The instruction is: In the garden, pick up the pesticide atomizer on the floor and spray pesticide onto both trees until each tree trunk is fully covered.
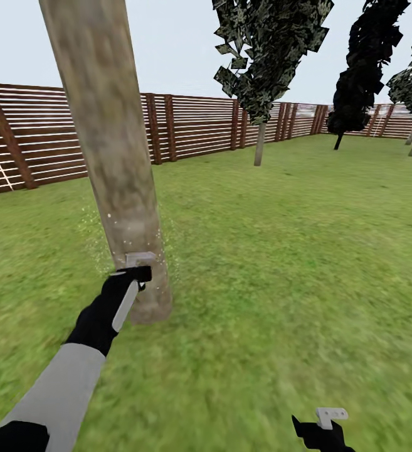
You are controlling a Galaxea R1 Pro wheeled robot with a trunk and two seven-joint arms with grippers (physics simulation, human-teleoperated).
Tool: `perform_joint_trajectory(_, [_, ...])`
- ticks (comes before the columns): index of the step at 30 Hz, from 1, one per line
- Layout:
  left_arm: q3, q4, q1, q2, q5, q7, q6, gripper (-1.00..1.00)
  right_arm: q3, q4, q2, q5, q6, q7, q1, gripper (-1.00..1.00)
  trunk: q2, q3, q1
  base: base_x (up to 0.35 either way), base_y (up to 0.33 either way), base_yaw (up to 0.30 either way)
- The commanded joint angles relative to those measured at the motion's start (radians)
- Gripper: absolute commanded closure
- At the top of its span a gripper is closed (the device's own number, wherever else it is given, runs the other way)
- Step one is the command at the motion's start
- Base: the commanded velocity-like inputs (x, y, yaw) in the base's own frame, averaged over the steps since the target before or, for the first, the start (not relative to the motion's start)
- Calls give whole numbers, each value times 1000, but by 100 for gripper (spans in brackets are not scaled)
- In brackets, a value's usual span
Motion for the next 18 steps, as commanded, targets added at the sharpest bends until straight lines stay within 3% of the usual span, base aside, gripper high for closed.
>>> perform_joint_trajectory(1, [-36, -2, -4, -14, -6, 55, 48, 100, 0, 0, 0, 0, 0, 0, 0, -100, 0, 0, 0, 0, 0, 0])
perform_joint_trajectory(3, [-53, -55, -3, 3, -9, 104, 117, 100, 0, 0, 0, 0, 0, 0, 0, -100, 0, 0, 0, 0, 0, 0])
perform_joint_trajectory(5, [-31, -84, 2, 53, -9, 110, 128, 100, 0, 0, 0, 1, 1, 0, 0, -100, 0, 0, 0, 0, 0, 0])
perform_joint_trajectory(6, [-13, -92, 4, 94, -5, 111, 135, 100, 0, 0, 0, 1, 1, 0, 0, -100, 0, 0, 0, 0, 0, 0])
perform_joint_trajectory(7, [-13, -96, 6, 102, -5, 111, 153, 100, 0, 0, 0, 1, 1, 0, 0, -100, 0, 0, 0, 0, 0, 0])
perform_joint_trajectory(9, [-16, -114, 2, 89, -4, 111, 165, 100, 0, 0, 0, 1, 2, 0, 0, -100, 0, 0, 0, 0, 0, 0])
perform_joint_trajectory(13, [-23, -162, -22, -1, -5, 113, 284, 100, 0, 0, 0, 1, 1, 0, 0, -100, 0, 0, 0, 0, 0, 0])
perform_joint_trajectory(15, [-24, -167, -24, -9, -7, 114, 294, 100, 0, 0, 0, 1, 1, 0, 0, -100, 0, 0, 0, 0, 0, 0])
perform_joint_trajectory(16, [-21, -169, -24, 4, -14, 118, 297, 100, 0, 0, 0, 1, 1, 0, 0, -100, 0, 0, 0, 0, 0, 0])
perform_joint_trajectory(17, [-18, -169, -19, 24, -91, 130, 302, 100, 0, 0, 0, 1, 1, 0, 0, -100, 0, 0, 0, 0, 0, 0])
perform_joint_trajectory(18, [-17, -170, -18, 27, -126, 132, 311, 100, 0, 0, 0, 1, 1, 0, 0, -100, 0, 0, 0, 0, 0, 0])
